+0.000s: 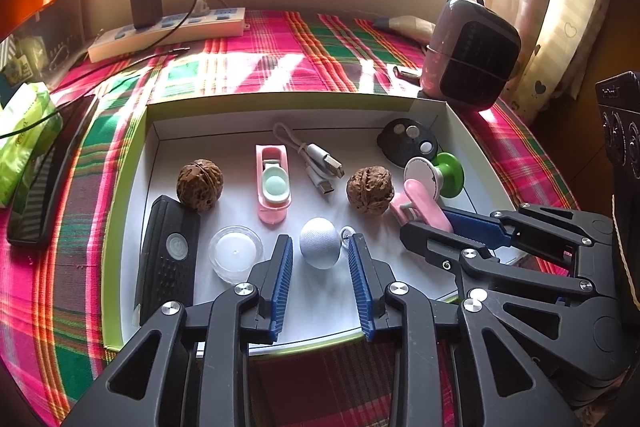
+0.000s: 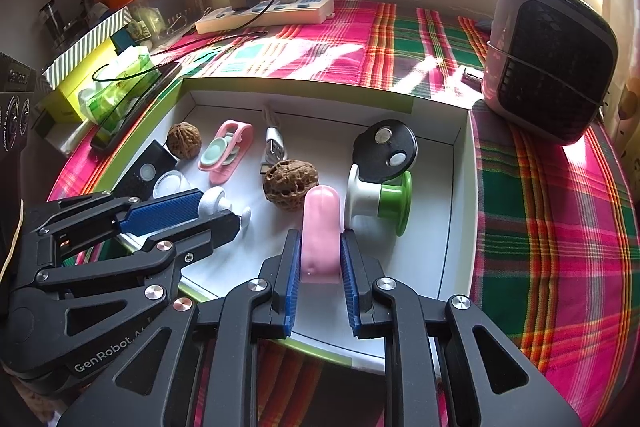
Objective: Organize objects
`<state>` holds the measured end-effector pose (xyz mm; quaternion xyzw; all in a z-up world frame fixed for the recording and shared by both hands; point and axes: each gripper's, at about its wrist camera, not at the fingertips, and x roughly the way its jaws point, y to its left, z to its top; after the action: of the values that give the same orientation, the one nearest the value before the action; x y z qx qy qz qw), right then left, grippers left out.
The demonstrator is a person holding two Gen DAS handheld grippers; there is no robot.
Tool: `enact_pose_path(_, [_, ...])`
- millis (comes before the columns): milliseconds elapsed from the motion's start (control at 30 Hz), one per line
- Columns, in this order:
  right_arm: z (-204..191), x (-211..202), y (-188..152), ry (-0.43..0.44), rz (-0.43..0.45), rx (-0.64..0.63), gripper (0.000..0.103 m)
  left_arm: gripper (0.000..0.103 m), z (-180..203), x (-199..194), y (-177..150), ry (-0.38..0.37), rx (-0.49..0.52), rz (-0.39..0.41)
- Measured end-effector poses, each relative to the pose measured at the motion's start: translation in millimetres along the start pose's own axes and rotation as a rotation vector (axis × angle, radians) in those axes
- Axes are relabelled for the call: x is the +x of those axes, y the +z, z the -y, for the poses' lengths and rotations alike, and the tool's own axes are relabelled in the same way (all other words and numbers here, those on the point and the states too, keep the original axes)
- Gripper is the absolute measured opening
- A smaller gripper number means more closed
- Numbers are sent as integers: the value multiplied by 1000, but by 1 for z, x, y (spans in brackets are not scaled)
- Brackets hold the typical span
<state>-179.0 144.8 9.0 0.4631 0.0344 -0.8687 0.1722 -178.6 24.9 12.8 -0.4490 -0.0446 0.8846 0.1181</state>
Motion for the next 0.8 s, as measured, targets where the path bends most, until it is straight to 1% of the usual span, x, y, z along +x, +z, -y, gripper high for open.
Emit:
enact_pose_path(300, [2,-6,-2,1,12,15,24,29,0,-8,-2,14,-1,11])
enact_pose_path(400, [3,-9,-3,5,20,26,29,29,2,-14,-3,14,0,25])
enact_pose_path(500, [2,-12,-6,5,26,33,31,29,3,-20,-4,35,11,37])
enact_pose_path(600, [0,-18,-7,5,38,35,31,29,4,-27,-5,37,8,49])
enact_pose_path(700, [-2,-25,-9,4,56,42,32,29,6,-34,-9,63,12,68])
enact_pose_path(800, [-4,-30,-13,0,69,46,36,29,5,-42,-12,84,7,83])
